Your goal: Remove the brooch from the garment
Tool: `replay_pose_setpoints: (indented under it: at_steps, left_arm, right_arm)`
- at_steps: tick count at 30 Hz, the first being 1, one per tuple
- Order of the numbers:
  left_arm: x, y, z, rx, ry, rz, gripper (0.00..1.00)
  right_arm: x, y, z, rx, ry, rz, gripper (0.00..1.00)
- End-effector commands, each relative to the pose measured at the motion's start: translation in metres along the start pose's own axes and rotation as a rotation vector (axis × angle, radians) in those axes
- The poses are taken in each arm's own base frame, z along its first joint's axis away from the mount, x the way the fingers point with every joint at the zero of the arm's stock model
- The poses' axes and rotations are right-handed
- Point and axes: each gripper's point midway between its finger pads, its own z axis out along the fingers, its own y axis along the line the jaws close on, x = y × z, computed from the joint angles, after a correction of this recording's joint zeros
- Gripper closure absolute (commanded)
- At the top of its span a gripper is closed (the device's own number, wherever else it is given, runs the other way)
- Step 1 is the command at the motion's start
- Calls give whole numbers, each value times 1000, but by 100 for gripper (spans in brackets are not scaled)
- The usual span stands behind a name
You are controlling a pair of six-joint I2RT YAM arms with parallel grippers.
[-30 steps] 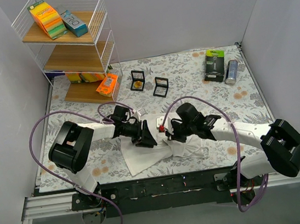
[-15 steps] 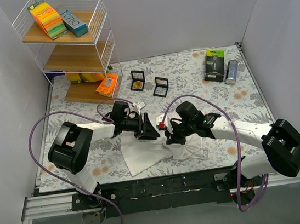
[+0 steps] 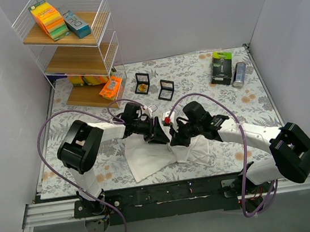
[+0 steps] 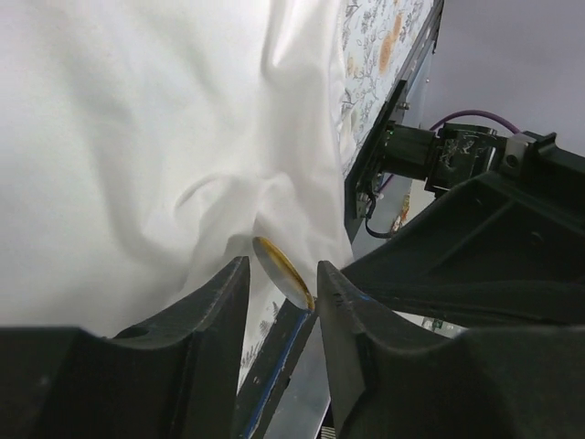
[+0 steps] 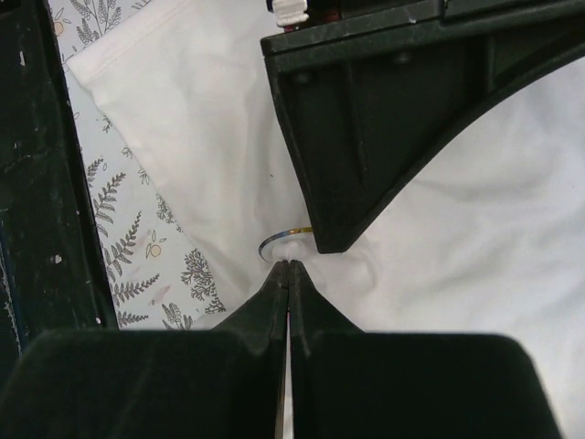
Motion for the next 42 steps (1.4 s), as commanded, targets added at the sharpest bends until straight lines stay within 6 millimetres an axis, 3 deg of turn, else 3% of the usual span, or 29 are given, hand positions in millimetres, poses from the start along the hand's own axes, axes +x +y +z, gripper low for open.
replay_pose_setpoints:
  at_steps: [1, 11, 18, 19, 20, 23, 24, 26, 27, 28, 30, 36, 42]
  left_arm:
    - [-8, -2, 3, -12, 12, 31, 67]
    - [-7, -2, 10, -19, 58, 30, 81]
    - [-10, -1, 6, -89, 54, -24, 52]
    - [-12, 10, 3, -167, 26, -44, 45]
    - [-12, 16, -2, -200, 7, -51, 44]
    - [-26, 8, -23, -223, -107, -11, 44]
    - [-21, 4, -32, -215, -136, 7, 44]
    - [-29, -13, -38, -164, -230, 123, 45]
    - [-14, -4, -38, -161, -240, 141, 45]
    - [-25, -30, -46, -100, -331, 264, 45]
    - [-20, -31, -39, -118, -357, 387, 45]
    - [-19, -25, -19, -176, -334, 536, 49]
    - [-27, -17, -11, -243, -341, 587, 51]
  right_arm:
    - [-24, -5, -1, 7, -63, -12, 99]
    - [-22, -9, -3, 22, -61, -5, 99]
    - [-24, -14, -3, 53, -65, 1, 99]
    - [-23, -15, -3, 60, -62, 5, 99]
    - [-23, -16, -3, 67, -60, 7, 99]
    - [-23, -22, -5, 93, -63, 32, 99]
    - [-22, -25, -6, 104, -63, 66, 99]
    - [-22, -29, -7, 117, -71, 112, 99]
    - [-21, -34, -9, 128, -78, 161, 99]
    - [-19, -35, -9, 129, -76, 187, 99]
    - [-17, -39, -11, 133, -80, 236, 99]
    - [-24, -49, -15, 149, -114, 289, 99]
    - [-25, -50, -16, 145, -124, 295, 99]
